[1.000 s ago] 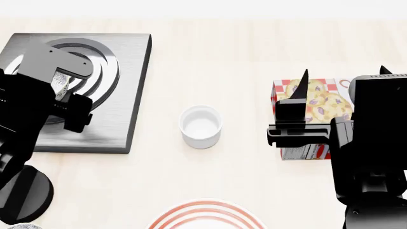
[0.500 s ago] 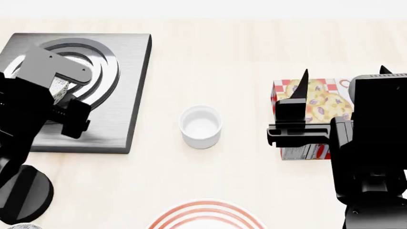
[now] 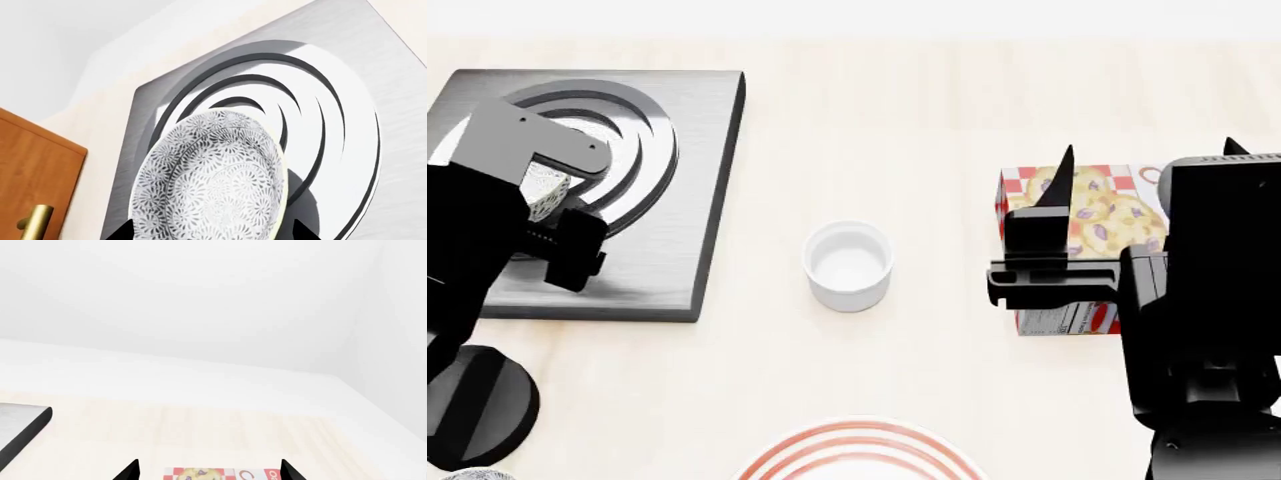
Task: Pick the akita bowl on the stove and place it on the plate.
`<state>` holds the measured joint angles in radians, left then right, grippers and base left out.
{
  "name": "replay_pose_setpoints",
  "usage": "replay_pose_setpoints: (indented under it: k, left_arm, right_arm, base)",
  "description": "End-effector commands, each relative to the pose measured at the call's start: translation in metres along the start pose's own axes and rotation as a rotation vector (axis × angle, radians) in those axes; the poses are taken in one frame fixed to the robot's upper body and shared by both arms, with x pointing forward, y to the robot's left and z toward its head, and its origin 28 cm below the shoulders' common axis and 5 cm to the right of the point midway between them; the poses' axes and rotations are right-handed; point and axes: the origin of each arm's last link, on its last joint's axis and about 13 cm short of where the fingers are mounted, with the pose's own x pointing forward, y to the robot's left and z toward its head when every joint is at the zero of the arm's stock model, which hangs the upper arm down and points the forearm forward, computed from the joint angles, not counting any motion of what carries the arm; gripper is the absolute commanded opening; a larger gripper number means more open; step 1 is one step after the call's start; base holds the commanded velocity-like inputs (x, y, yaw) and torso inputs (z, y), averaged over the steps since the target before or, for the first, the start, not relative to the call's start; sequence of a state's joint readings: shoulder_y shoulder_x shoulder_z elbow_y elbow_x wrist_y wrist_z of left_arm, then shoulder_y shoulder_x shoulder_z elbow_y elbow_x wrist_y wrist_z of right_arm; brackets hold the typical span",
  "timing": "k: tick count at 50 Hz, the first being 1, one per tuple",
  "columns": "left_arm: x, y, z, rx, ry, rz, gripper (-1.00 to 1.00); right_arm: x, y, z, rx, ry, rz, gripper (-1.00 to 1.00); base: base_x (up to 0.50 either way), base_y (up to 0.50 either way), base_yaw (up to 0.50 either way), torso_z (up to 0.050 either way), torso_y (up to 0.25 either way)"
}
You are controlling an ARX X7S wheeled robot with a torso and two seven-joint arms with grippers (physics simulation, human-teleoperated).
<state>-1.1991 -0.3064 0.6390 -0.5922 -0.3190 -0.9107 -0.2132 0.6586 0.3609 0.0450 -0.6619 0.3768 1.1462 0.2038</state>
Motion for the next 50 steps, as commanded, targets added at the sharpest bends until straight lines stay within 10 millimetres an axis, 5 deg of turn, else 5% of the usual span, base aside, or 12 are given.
replay_pose_setpoints:
  k: [1,14,15,41,50]
  left_arm:
    - [-0.002,-0.003,0.006,-0.040,-0.010,-0.048,1.00]
    - [0.000,-0.003,0.001,-0.041,-0.005,-0.053,1.00]
    - [0.000,-0.003,0.002,-0.041,-0.009,-0.044,-1.00]
    - [0.000,-0.008,0.001,-0.049,-0.032,-0.086,-1.00]
    - [-0.005,0.001,0.020,-0.120,-0.122,-0.017,-1.00]
  right_arm:
    - [0.002,-0.002,-0.002,0.023,-0.005,-0.006,1.00]
    - [0.001,-0.002,0.000,0.026,-0.007,-0.010,1.00]
    - [0.001,-0.002,0.001,0.026,-0.007,-0.010,1.00]
    - [0.002,-0.002,-0.001,0.029,-0.004,-0.014,1.00]
    - [0.001,-0.002,0.000,0.028,-0.005,-0.015,1.00]
  base:
    - [0.00,0.00,0.00,0.000,0.000]
    - [0.00,0.00,0.00,0.000,0.000]
    - [0.00,0.00,0.00,0.000,0.000]
    - [0.00,0.00,0.00,0.000,0.000]
    - [0.00,0.00,0.00,0.000,0.000]
